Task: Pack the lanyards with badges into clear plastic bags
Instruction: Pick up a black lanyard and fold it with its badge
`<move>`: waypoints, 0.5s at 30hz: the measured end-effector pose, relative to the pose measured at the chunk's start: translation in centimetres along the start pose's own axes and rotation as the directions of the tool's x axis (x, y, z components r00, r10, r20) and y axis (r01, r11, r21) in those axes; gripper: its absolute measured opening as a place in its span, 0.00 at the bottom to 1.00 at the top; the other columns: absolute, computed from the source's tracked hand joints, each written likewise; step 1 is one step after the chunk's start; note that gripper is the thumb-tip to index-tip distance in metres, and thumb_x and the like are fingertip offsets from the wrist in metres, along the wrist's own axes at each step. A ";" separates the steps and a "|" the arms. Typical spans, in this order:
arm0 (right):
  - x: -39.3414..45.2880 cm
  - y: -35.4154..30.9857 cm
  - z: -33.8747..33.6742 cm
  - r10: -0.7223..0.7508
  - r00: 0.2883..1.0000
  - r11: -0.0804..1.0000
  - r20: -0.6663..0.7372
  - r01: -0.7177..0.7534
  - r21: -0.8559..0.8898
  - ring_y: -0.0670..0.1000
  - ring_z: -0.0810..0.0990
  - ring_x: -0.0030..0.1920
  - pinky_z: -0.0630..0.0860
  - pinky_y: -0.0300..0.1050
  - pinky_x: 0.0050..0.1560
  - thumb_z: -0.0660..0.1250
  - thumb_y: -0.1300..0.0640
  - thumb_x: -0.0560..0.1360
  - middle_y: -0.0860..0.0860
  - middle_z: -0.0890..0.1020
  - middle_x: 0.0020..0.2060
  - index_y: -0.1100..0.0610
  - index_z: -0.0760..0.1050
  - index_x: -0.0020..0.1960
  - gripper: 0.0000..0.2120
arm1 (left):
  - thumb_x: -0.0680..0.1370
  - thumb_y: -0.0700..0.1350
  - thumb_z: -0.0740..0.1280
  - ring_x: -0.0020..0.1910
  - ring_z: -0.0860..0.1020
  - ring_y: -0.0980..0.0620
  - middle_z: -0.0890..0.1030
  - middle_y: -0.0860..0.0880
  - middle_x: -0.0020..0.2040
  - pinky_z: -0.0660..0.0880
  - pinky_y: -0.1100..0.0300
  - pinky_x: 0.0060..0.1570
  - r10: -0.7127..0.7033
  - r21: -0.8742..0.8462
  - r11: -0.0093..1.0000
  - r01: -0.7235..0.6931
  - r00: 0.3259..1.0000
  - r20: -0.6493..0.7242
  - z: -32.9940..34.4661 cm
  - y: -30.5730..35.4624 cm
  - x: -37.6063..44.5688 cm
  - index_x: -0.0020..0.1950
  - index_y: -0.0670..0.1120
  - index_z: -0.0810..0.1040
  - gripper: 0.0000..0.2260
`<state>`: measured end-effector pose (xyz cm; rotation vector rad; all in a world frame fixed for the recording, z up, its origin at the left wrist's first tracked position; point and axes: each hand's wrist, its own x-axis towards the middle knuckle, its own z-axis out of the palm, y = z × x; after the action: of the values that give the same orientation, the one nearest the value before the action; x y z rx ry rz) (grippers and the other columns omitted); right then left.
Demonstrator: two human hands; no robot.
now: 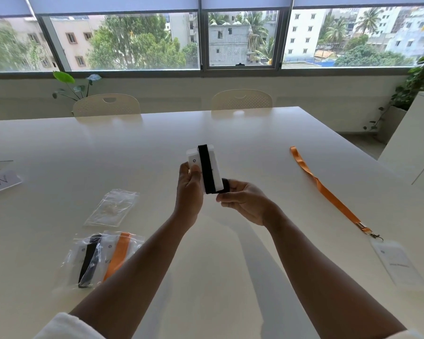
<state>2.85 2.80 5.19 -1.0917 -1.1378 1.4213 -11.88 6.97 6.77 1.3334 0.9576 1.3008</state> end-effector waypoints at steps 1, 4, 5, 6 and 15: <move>0.1 0.1 0.1 -0.006 1.000 0.999 -0.007 0.006 -0.053 0.49 0.78 0.48 0.72 0.43 0.51 0.71 0.69 0.71 0.54 0.83 0.55 0.58 0.77 0.64 0.22 | 0.86 0.46 0.54 0.50 0.76 0.50 0.76 0.51 0.49 0.77 0.44 0.54 0.006 0.000 1.000 -0.006 1.000 -0.012 0.0 0.1 0.0 0.52 0.56 0.70 0.08; 0.1 0.1 0.7 -0.042 0.999 0.983 -0.023 0.037 -0.182 0.49 0.76 0.46 0.68 0.43 0.47 0.72 0.63 0.72 0.53 0.85 0.53 0.55 0.82 0.57 0.15 | 0.86 0.46 0.52 0.48 0.76 0.53 0.76 0.51 0.49 0.78 0.54 0.47 0.002 -0.034 0.999 -0.003 0.999 -0.039 0.1 0.1 0.0 0.53 0.56 0.68 0.08; 0.1 0.1 0.9 -0.056 0.998 0.981 -0.033 0.049 -0.187 0.48 0.75 0.43 0.67 0.43 0.45 0.73 0.62 0.72 0.54 0.85 0.52 0.55 0.83 0.55 0.12 | 0.86 0.46 0.52 0.47 0.76 0.52 0.76 0.51 0.48 0.78 0.54 0.46 -0.008 -0.053 0.999 0.006 0.999 -0.052 0.2 0.2 0.1 0.53 0.56 0.69 0.08; 0.1 0.1 1.0 -0.067 0.997 0.981 -0.042 0.058 -0.186 0.48 0.73 0.40 0.66 0.42 0.42 0.73 0.61 0.72 0.55 0.85 0.50 0.55 0.84 0.53 0.10 | 0.86 0.46 0.52 0.47 0.76 0.52 0.76 0.50 0.47 0.78 0.53 0.46 -0.014 -0.067 0.998 0.009 0.998 -0.067 0.2 0.3 0.2 0.52 0.55 0.69 0.08; -0.4 -0.2 2.5 0.000 0.999 0.963 -0.035 -0.009 -0.271 0.50 0.71 0.37 0.66 0.41 0.40 0.67 0.52 0.78 0.51 0.86 0.42 0.55 0.84 0.48 0.09 | 0.86 0.47 0.51 0.44 0.75 0.52 0.75 0.50 0.45 0.75 0.51 0.47 -0.029 -0.100 0.995 0.014 0.988 -0.149 0.5 0.3 0.6 0.56 0.50 0.67 0.07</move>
<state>0.49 2.17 5.78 -1.3049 -1.3332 1.2694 -11.37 7.46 7.24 1.1596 0.9943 1.4294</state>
